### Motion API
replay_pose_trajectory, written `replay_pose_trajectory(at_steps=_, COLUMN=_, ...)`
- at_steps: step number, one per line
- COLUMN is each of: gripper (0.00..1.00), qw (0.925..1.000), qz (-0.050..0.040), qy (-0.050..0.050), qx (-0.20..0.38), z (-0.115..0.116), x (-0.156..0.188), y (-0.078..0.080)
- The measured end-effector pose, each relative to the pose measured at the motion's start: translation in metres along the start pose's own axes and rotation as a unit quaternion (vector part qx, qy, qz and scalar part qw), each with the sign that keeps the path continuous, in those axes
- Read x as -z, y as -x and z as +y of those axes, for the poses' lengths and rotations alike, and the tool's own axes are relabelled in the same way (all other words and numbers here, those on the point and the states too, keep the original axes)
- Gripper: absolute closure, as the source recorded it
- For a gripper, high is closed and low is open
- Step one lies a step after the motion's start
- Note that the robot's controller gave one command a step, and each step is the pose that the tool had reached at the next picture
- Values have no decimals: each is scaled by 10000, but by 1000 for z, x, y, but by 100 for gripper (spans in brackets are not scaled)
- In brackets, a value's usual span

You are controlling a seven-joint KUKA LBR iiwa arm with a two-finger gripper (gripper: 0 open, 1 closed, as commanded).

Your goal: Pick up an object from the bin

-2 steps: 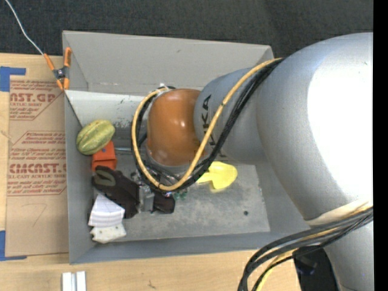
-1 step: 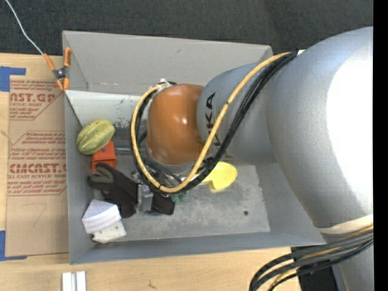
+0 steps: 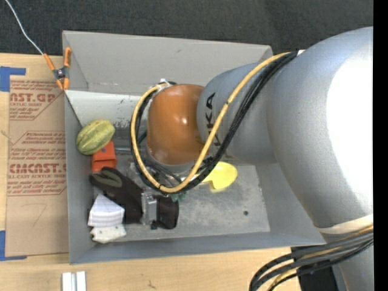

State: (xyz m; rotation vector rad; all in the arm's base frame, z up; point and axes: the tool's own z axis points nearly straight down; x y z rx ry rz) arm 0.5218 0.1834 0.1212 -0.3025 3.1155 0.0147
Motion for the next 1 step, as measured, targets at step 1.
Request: replay_pose_trajectory(at_steps=1, gripper=0, qw=10000, qz=-1, qy=0, qx=0, z=0, x=0, y=0)
